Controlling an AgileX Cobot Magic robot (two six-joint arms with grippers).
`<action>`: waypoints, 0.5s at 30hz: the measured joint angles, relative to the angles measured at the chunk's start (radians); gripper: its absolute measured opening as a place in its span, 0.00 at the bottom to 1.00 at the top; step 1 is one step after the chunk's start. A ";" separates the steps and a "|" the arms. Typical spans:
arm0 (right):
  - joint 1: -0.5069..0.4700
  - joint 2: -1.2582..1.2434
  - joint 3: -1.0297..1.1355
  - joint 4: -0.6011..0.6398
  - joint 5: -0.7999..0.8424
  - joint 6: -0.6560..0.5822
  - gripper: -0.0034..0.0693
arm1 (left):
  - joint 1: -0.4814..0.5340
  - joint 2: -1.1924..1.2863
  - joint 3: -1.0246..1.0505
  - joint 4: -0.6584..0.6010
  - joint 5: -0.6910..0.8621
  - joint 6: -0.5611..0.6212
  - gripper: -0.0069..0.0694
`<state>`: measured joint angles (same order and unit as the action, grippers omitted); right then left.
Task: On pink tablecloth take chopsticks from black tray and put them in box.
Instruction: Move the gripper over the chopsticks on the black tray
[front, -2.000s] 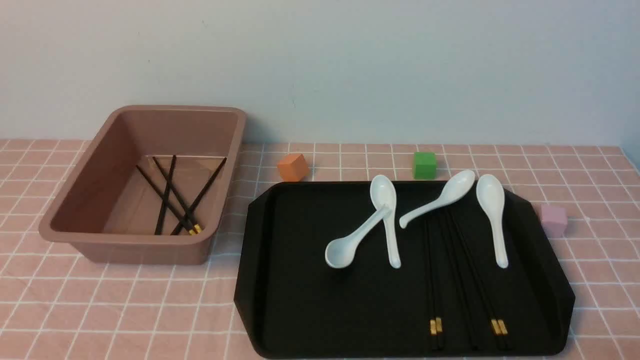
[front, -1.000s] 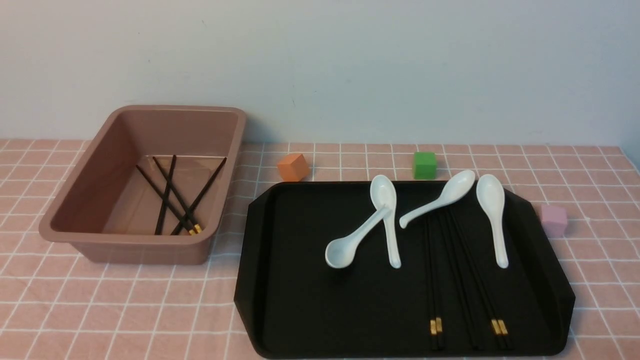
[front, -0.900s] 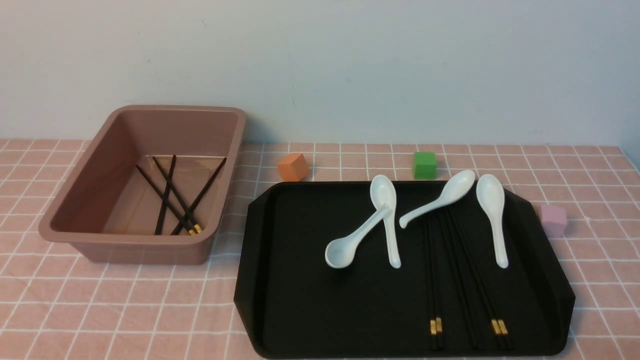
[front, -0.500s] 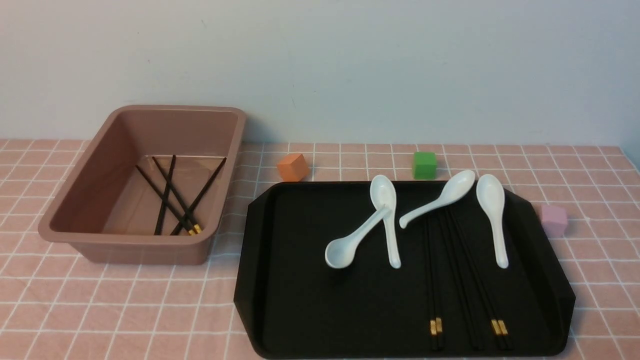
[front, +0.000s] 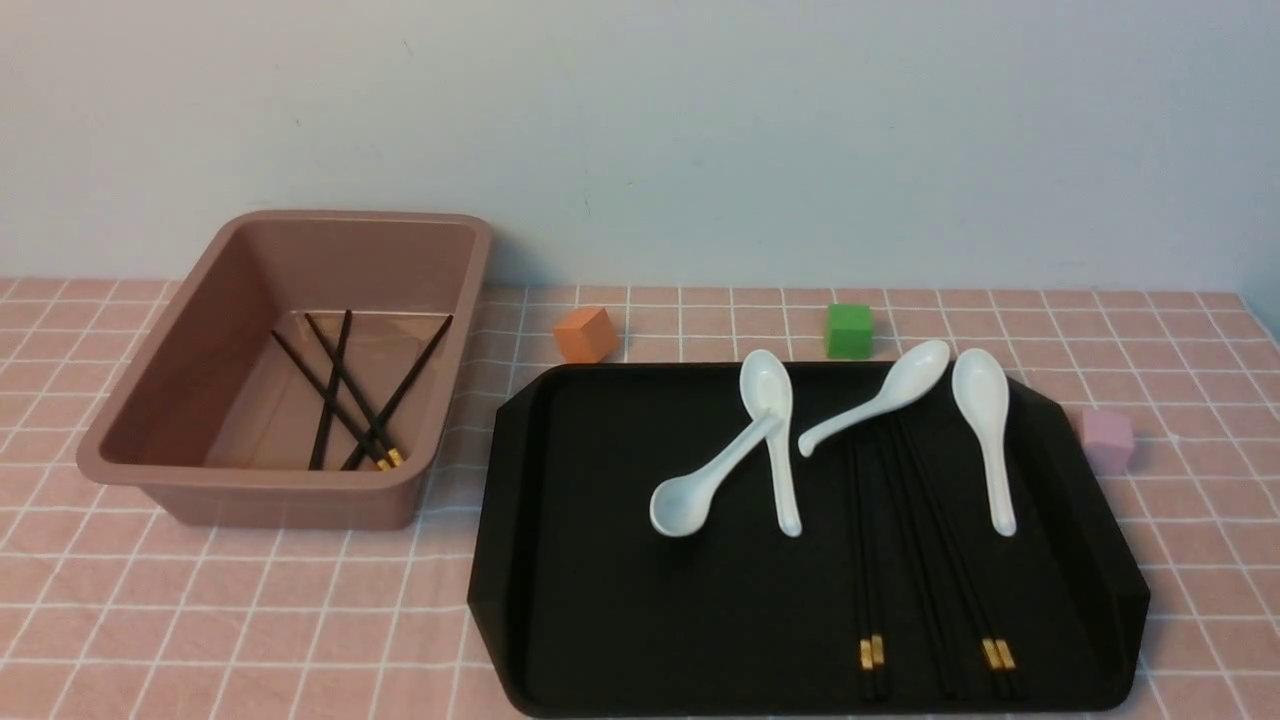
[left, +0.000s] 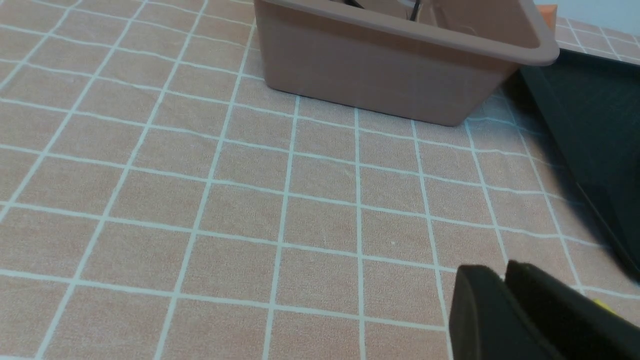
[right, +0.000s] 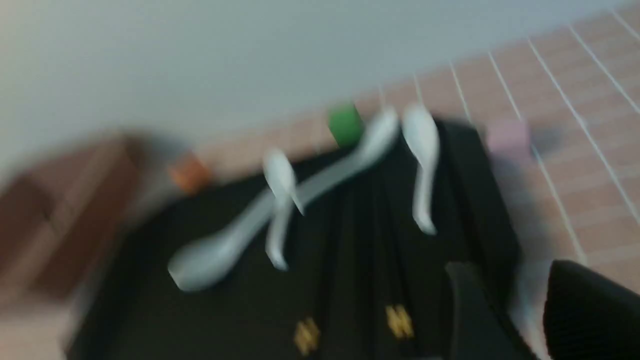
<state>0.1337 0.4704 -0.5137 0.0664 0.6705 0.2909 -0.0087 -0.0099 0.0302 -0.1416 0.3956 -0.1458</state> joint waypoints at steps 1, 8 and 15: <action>0.000 0.066 -0.048 0.002 0.069 -0.044 0.38 | 0.000 0.000 0.000 0.000 0.000 0.000 0.20; 0.000 0.550 -0.301 0.100 0.313 -0.236 0.38 | 0.000 0.000 0.000 0.000 0.000 0.000 0.21; 0.039 0.972 -0.441 0.165 0.311 -0.297 0.27 | 0.000 0.000 0.000 0.000 0.000 0.000 0.23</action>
<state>0.1729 1.4423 -0.9547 0.2310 0.9813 -0.0062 -0.0087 -0.0099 0.0302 -0.1416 0.3956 -0.1458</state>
